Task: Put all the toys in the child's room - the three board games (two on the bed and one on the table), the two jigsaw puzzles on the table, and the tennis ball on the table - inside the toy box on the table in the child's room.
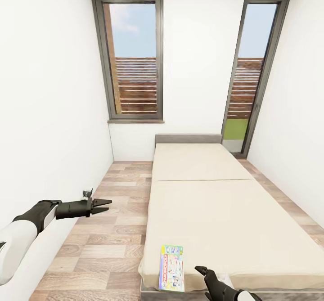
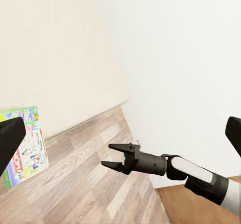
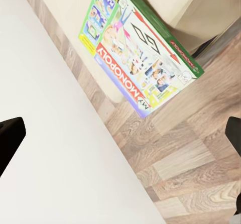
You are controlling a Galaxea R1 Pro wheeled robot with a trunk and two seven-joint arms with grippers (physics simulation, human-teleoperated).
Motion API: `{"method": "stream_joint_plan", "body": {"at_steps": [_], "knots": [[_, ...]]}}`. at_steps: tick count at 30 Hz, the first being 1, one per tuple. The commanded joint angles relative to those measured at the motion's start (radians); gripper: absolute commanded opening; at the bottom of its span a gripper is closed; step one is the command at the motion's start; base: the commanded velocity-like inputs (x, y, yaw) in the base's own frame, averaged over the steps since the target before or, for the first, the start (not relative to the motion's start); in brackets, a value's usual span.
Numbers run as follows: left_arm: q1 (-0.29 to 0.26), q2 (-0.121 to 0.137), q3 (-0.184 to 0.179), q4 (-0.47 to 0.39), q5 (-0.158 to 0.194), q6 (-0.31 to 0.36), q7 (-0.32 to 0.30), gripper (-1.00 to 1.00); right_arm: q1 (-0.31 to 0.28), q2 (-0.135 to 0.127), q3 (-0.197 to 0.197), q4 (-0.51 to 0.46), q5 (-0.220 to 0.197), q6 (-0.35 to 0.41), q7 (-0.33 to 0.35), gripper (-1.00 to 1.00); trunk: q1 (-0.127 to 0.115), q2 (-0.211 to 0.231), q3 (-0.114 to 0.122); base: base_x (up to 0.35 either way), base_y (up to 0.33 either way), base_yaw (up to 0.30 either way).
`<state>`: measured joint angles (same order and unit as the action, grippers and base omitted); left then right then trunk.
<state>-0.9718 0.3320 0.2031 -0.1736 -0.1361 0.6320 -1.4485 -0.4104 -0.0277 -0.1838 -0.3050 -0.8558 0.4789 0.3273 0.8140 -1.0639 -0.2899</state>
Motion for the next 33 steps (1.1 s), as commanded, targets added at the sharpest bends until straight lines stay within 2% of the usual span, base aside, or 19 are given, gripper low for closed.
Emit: {"method": "stream_joint_plan", "body": {"at_steps": [1, 8, 14, 20, 33], "knots": [[-0.001, 0.0, 0.008, -0.001, -0.011, 0.012, -0.006, 1.0, -0.001, 0.0, -0.006, 0.0, -0.002, 0.008, 0.001, 1.0, 0.004, -0.008, -0.005, 0.0, 0.0, 0.0], [-0.001, 0.0, 0.007, -0.001, -0.011, 0.021, -0.006, 1.0, -0.001, 0.0, -0.006, 0.0, -0.002, 0.013, 0.009, 1.0, 0.031, -0.057, -0.026, 0.0, 0.0, 0.0], [-0.001, 0.0, 0.008, -0.001, -0.011, 0.025, -0.006, 1.0, -0.001, -0.005, -0.006, -0.001, -0.002, 0.022, 0.048, 1.0, 0.054, -0.099, -0.045, 0.0, 0.0, 0.0], [-0.001, -0.001, 0.009, -0.001, -0.01, 0.026, -0.006, 1.0, -0.001, -0.015, -0.006, -0.002, -0.001, 0.079, 0.112, 1.0, 0.077, -0.141, -0.064, 0.0, 0.0, 0.0], [-0.001, -0.001, 0.009, -0.001, -0.01, 0.028, -0.006, 1.0, -0.001, -0.014, -0.006, -0.002, 0.001, 0.096, 0.15, 1.0, 0.127, -0.232, -0.105, 0.0, 0.0, 0.0]]}}
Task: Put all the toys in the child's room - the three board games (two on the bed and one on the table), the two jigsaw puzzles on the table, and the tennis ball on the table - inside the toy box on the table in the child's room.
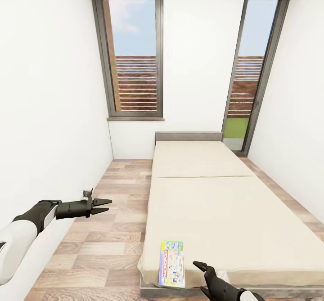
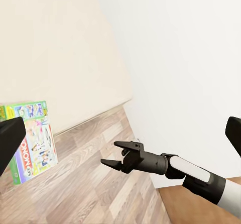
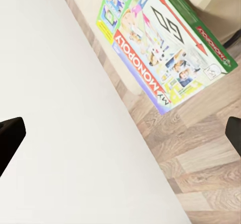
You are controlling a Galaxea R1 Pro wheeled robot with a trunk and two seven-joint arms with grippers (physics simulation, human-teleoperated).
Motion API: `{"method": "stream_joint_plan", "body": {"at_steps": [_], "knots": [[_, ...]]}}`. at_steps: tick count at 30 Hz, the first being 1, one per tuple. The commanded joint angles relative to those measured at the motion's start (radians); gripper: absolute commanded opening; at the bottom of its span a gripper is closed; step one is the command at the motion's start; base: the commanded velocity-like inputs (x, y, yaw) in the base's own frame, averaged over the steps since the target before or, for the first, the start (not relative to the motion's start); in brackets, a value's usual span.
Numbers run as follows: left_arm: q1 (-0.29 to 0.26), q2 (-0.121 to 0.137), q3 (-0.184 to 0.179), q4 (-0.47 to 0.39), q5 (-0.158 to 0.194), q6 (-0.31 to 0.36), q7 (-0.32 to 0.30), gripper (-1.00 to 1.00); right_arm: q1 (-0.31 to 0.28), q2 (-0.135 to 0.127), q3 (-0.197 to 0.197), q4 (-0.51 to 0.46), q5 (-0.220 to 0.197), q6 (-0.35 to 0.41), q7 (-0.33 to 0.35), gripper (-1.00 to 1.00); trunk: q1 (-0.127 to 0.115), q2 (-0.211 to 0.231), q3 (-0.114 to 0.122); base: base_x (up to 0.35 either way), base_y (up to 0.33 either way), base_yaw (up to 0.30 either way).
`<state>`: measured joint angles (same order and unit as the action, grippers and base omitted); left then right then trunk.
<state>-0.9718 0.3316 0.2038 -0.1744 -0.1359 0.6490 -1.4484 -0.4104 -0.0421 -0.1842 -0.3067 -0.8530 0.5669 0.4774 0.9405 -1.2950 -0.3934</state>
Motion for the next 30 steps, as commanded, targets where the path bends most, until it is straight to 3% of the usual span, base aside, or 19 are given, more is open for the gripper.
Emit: {"method": "stream_joint_plan", "body": {"at_steps": [1, 23, 30], "knots": [[-0.001, 0.0, 0.008, -0.001, -0.011, 0.011, -0.006, 1.0, -0.001, 0.0, -0.006, 0.0, -0.002, 0.008, 0.0, 1.0, 0.004, -0.008, -0.004, 0.0, 0.0, 0.0], [-0.001, -0.006, 0.008, -0.002, -0.008, 0.019, -0.011, 1.0, -0.001, 0.003, -0.01, 0.0, -0.005, 0.014, 0.01, 1.0, 0.088, -0.162, -0.073, 0.0, 0.0, 0.0], [-0.01, -0.013, 0.009, -0.007, -0.008, 0.05, -0.082, 1.0, -0.001, 0.001, -0.009, 0.002, -0.006, 0.02, 0.088, 1.0, 0.115, -0.211, -0.095, 0.0, 0.0, 0.0]]}}
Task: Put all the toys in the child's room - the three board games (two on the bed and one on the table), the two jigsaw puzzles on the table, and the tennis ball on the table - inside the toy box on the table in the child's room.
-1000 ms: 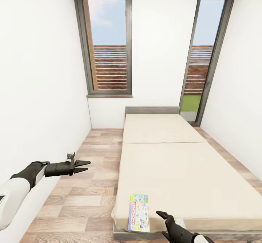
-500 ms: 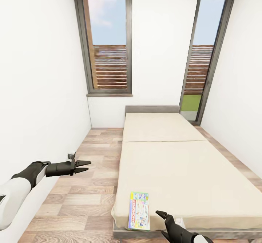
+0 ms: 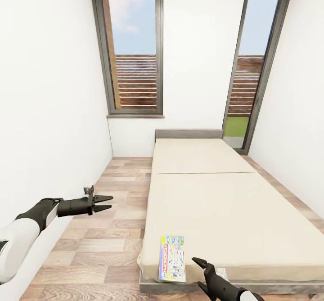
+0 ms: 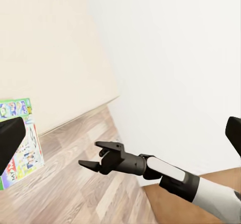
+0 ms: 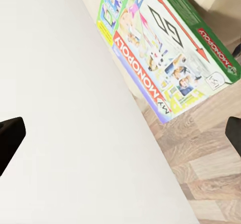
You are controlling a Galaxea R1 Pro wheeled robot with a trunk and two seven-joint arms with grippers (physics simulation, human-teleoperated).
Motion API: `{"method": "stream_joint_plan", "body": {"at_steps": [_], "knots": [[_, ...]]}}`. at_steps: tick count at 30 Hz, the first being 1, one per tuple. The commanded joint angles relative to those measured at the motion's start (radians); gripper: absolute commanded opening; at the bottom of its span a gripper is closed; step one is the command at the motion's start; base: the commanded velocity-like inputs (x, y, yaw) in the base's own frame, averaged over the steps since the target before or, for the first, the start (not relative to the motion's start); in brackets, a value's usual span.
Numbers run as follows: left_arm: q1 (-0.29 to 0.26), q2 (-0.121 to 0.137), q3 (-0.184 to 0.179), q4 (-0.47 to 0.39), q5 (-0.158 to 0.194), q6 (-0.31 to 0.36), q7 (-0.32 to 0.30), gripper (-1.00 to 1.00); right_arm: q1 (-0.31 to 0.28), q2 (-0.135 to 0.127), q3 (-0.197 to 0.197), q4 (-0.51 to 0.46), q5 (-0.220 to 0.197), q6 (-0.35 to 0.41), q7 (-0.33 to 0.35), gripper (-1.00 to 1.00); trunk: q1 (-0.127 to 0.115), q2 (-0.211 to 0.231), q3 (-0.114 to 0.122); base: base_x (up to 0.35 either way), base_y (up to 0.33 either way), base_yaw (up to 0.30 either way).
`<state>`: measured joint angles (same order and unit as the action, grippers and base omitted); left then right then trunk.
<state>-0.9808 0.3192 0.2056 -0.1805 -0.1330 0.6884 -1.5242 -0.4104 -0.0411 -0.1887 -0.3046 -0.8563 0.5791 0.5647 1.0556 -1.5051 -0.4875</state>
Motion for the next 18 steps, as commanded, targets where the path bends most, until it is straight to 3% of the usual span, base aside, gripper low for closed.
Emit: {"method": "stream_joint_plan", "body": {"at_steps": [1, 8, 18], "knots": [[-0.001, -0.002, 0.007, -0.002, -0.011, 0.012, -0.014, 1.0, -0.001, 0.0, -0.005, 0.001, -0.003, 0.008, 0.011, 1.0, 0.004, -0.008, -0.004, 0.0, 0.0, 0.0], [-0.002, -0.018, 0.002, -0.01, -0.014, 0.015, -0.047, 1.0, 0.0, -0.003, -0.005, 0.005, -0.002, 0.015, 0.08, 1.0, 0.031, -0.057, -0.026, 0.0, 0.0, 0.0], [-0.002, -0.021, 0.001, -0.011, -0.014, 0.016, -0.047, 1.0, 0.0, -0.002, -0.006, 0.006, -0.001, 0.018, 0.085, 1.0, 0.069, -0.127, -0.058, 0.0, 0.0, 0.0]]}}
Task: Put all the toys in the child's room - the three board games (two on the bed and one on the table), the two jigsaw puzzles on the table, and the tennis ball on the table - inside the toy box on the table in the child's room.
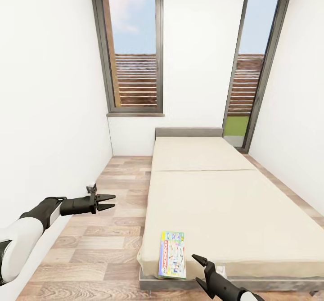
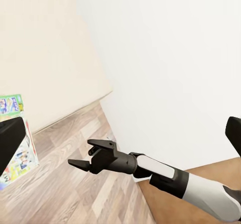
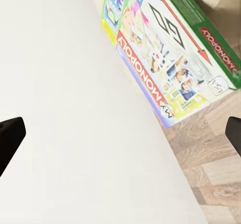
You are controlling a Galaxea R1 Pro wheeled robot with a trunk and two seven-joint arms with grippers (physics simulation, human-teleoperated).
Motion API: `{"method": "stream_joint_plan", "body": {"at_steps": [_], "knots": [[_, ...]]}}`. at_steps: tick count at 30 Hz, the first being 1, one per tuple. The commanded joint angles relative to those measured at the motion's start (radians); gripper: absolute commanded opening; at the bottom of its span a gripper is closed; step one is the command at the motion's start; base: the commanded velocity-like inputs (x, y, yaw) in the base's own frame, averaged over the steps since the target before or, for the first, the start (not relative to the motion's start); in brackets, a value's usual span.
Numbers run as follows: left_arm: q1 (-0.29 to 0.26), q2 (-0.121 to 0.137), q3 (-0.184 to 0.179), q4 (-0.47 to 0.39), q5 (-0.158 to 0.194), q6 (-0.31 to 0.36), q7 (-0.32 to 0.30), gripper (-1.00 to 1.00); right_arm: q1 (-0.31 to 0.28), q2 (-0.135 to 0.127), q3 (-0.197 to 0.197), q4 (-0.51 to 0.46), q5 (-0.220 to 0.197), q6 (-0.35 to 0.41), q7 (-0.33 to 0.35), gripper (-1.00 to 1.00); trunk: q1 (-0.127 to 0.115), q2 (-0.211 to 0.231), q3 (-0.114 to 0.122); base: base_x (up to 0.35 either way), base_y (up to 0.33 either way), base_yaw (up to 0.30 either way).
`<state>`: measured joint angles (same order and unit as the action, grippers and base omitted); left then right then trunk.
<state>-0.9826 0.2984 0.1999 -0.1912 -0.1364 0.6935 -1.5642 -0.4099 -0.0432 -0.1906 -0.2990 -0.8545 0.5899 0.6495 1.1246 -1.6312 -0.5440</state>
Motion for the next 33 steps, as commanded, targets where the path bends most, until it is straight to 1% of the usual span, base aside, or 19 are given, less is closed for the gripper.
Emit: {"method": "stream_joint_plan", "body": {"at_steps": [1, 7, 12, 33], "knots": [[-0.001, 0.0, 0.007, 0.0, -0.01, 0.011, -0.007, 1.0, -0.001, 0.0, -0.004, 0.0, -0.003, 0.007, 0.0, 1.0, 0.004, -0.008, -0.004, 0.0, 0.0, 0.0], [-0.001, -0.001, 0.008, -0.001, -0.01, 0.007, -0.007, 1.0, -0.004, 0.006, -0.007, -0.006, -0.003, 0.004, -0.005, 1.0, 0.027, -0.05, -0.023, 0.0, 0.0, 0.0], [-0.001, -0.001, 0.007, -0.001, -0.011, 0.005, -0.007, 1.0, -0.025, 0.014, -0.007, -0.006, -0.002, -0.001, -0.01, 1.0, 0.046, -0.085, -0.039, 0.0, 0.0, 0.0], [-0.001, -0.001, 0.007, -0.001, -0.012, 0.004, -0.007, 1.0, -0.033, 0.007, -0.004, -0.006, 0.01, -0.028, -0.014, 1.0, 0.127, -0.232, -0.105, 0.0, 0.0, 0.0]]}}
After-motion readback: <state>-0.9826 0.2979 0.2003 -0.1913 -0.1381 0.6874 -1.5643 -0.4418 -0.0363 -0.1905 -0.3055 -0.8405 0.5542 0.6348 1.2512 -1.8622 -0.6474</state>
